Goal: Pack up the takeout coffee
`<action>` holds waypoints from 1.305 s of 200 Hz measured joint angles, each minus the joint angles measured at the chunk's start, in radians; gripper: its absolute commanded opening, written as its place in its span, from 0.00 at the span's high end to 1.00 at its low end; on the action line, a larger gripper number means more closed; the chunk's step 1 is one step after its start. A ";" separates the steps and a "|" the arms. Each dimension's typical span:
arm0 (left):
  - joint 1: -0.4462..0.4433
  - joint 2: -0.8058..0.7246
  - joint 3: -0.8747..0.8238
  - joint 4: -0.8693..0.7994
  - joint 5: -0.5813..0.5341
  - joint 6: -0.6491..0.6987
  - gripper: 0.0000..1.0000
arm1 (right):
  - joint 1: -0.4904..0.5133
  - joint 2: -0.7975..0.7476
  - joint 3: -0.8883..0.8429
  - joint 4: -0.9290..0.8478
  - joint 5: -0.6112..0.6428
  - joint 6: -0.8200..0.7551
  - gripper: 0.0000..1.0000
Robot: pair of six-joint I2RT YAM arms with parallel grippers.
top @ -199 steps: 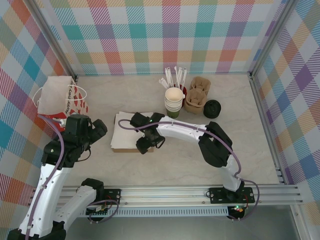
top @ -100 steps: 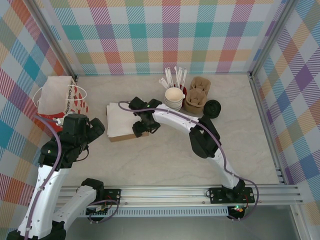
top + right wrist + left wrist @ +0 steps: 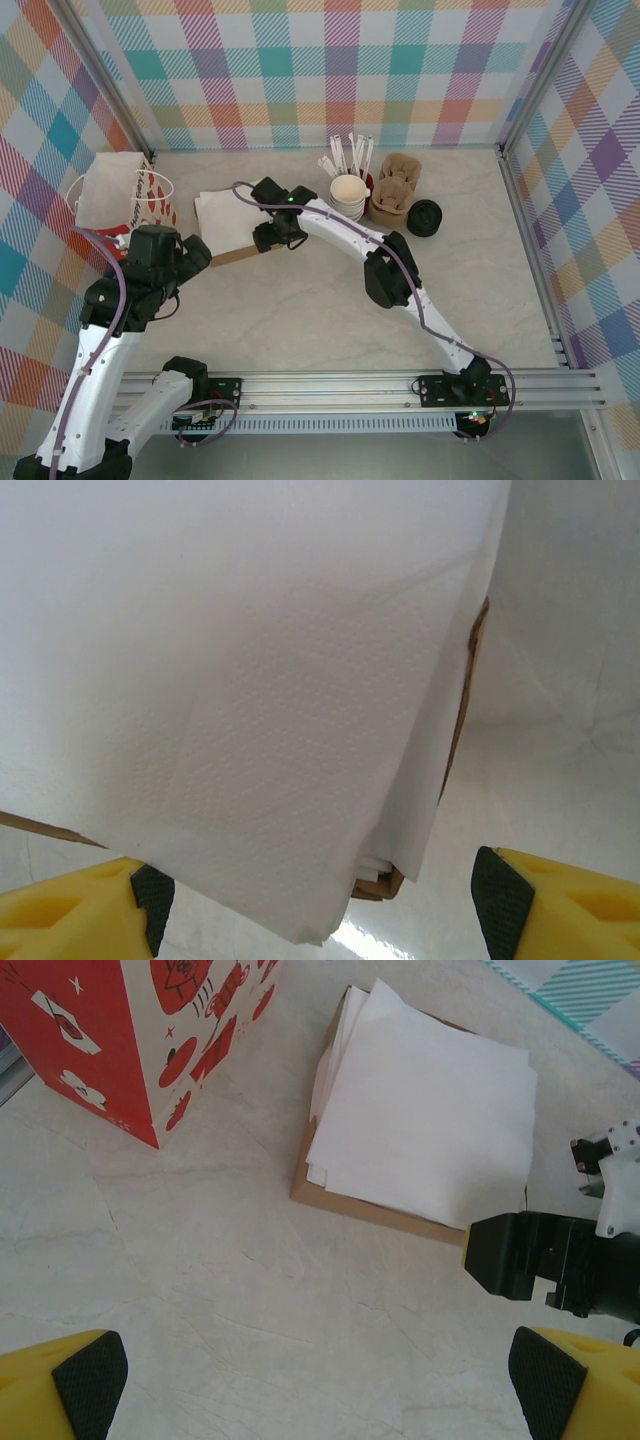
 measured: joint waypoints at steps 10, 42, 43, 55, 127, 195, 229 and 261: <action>0.000 0.004 0.000 0.000 0.006 0.000 0.00 | 0.000 0.003 0.006 0.001 -0.001 0.000 0.20; 0.000 0.010 0.000 0.009 0.037 -0.003 0.00 | 0.000 -0.010 -0.014 0.014 -0.017 -0.001 0.18; 0.000 0.010 0.000 0.010 0.039 -0.004 0.00 | 0.000 -0.013 -0.018 0.015 -0.019 -0.001 0.18; 0.000 0.010 -0.002 0.026 0.057 -0.005 0.00 | 0.000 -0.044 -0.064 0.034 -0.026 -0.001 0.18; 0.000 0.025 -0.010 0.115 0.180 -0.016 0.00 | 0.000 -0.507 -0.450 0.146 -0.013 -0.004 0.16; 0.000 0.164 0.036 0.197 0.349 -0.053 0.07 | -0.010 -0.903 -0.795 0.159 0.076 0.004 0.09; -0.001 0.294 0.092 0.262 0.447 -0.080 0.11 | -0.086 -1.075 -0.860 0.122 0.093 0.005 0.04; -0.011 0.392 0.155 0.290 0.500 -0.084 0.12 | -0.215 -1.233 -0.961 0.125 0.094 0.029 0.00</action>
